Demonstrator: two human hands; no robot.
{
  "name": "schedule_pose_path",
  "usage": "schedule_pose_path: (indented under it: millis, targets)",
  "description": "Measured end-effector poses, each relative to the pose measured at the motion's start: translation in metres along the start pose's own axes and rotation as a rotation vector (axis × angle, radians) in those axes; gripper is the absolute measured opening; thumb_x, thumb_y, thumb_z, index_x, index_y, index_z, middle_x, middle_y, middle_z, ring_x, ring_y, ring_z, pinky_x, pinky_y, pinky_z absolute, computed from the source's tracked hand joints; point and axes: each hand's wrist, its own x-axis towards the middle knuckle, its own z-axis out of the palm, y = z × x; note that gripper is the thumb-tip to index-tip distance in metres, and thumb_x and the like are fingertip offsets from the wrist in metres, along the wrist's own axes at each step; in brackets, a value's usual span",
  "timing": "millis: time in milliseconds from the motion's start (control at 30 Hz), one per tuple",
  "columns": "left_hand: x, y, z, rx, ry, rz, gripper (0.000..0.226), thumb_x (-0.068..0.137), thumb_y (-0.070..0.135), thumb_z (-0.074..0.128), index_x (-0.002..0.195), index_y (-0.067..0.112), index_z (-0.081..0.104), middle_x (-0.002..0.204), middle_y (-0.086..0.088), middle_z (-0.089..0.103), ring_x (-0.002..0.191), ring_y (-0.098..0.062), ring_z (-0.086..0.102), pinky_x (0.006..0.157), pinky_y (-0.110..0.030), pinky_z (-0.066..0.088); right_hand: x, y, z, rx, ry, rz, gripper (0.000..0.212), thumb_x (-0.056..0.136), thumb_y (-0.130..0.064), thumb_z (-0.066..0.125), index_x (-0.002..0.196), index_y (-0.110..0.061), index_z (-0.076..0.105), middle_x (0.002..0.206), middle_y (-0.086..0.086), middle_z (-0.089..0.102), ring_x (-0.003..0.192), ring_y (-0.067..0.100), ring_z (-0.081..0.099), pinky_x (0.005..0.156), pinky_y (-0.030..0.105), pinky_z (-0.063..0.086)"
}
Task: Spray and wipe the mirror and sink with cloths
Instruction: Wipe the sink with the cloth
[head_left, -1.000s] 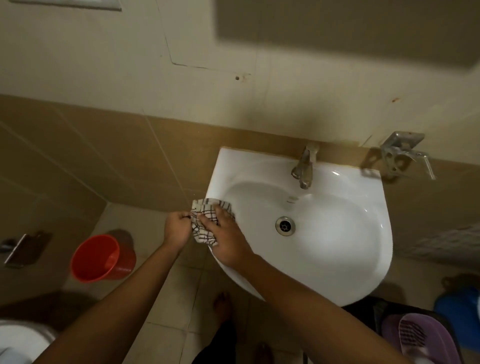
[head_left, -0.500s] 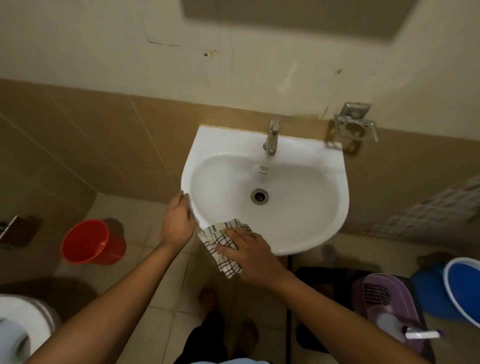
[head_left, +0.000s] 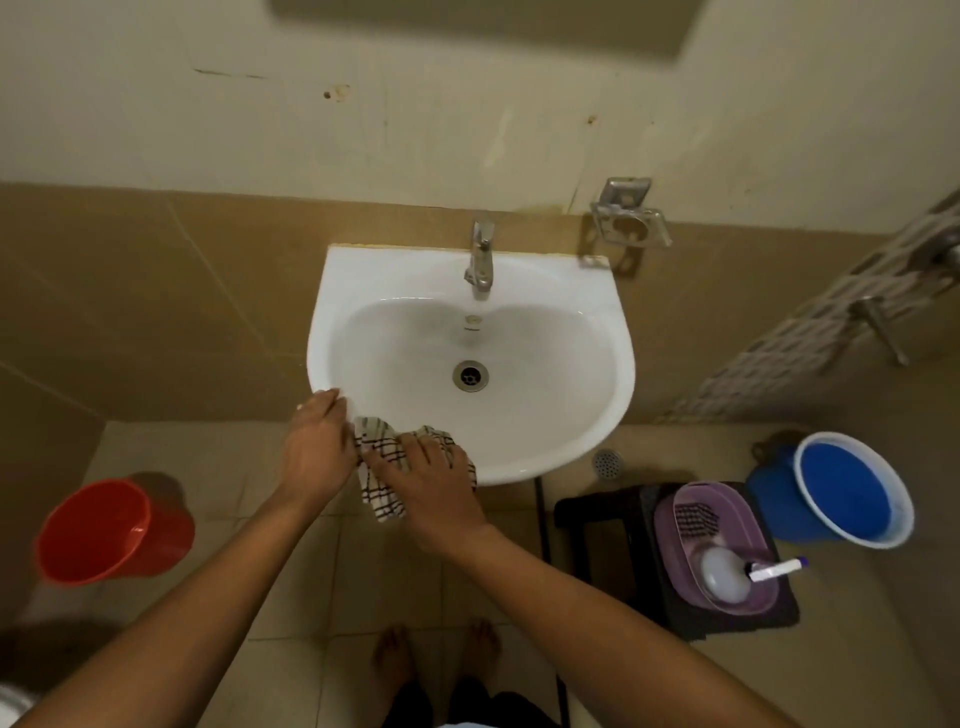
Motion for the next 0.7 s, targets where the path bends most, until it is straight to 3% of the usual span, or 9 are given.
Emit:
schedule_pose_path:
  millis: [200, 267, 333, 400, 567, 700]
  targets:
    - [0.008, -0.007, -0.004, 0.057, -0.047, 0.036, 0.042, 0.094, 0.004, 0.052, 0.132, -0.013, 0.050, 0.138, -0.029, 0.051, 0.129, -0.042, 0.047, 0.114, -0.052, 0.033, -0.034, 0.040, 0.005, -0.033, 0.035, -0.012, 0.070, 0.090, -0.043, 0.054, 0.151, -0.041, 0.020, 0.154, 0.010, 0.034, 0.142, 0.034, 0.028, 0.112, 0.059, 0.023]
    - [0.013, -0.010, -0.005, 0.075, -0.063, 0.046, 0.043, 0.094, 0.003, 0.051, 0.132, -0.015, 0.049, 0.140, -0.031, 0.049, 0.134, -0.043, 0.043, 0.116, -0.053, 0.030, -0.050, 0.056, 0.003, -0.059, 0.066, 0.044, 0.074, 0.085, -0.045, 0.060, 0.150, -0.040, 0.026, 0.149, 0.006, 0.041, 0.140, 0.030, 0.033, 0.113, 0.058, 0.025]
    - [0.018, -0.011, -0.003, 0.075, -0.085, 0.049, 0.043, 0.093, 0.001, 0.051, 0.132, -0.017, 0.048, 0.141, -0.033, 0.047, 0.135, -0.046, 0.039, 0.117, -0.054, 0.028, -0.065, 0.076, -0.006, -0.075, 0.084, 0.120, 0.074, 0.080, -0.041, 0.064, 0.146, -0.039, 0.031, 0.145, 0.000, 0.043, 0.140, 0.027, 0.032, 0.117, 0.057, 0.018]
    - [0.021, -0.013, -0.001, 0.071, -0.103, 0.036, 0.042, 0.093, -0.001, 0.051, 0.131, -0.018, 0.047, 0.141, -0.035, 0.045, 0.137, -0.048, 0.036, 0.117, -0.055, 0.027, -0.077, 0.095, -0.017, -0.024, 0.089, 0.217, 0.067, 0.077, -0.037, 0.053, 0.142, -0.038, 0.037, 0.144, -0.002, 0.045, 0.142, 0.025, 0.030, 0.119, 0.057, 0.007]
    - [0.022, -0.005, 0.002, 0.093, -0.141, 0.067, 0.035, 0.077, -0.019, 0.061, 0.111, -0.028, 0.054, 0.121, -0.045, 0.054, 0.121, -0.059, 0.048, 0.101, -0.065, 0.043, -0.083, 0.136, -0.045, 0.099, 0.018, 0.419, 0.069, 0.079, -0.015, 0.057, 0.142, -0.036, 0.042, 0.150, -0.005, 0.038, 0.151, 0.019, 0.011, 0.113, 0.067, -0.010]
    - [0.031, -0.005, 0.004, 0.044, -0.114, -0.012, 0.041, 0.083, -0.013, 0.053, 0.123, -0.024, 0.049, 0.137, -0.040, 0.045, 0.135, -0.052, 0.036, 0.111, -0.059, 0.034, -0.076, 0.174, -0.058, 0.154, -0.033, 0.490, 0.060, 0.084, -0.015, 0.054, 0.140, -0.032, 0.045, 0.154, -0.006, 0.033, 0.153, 0.015, 0.000, 0.113, 0.071, -0.004]
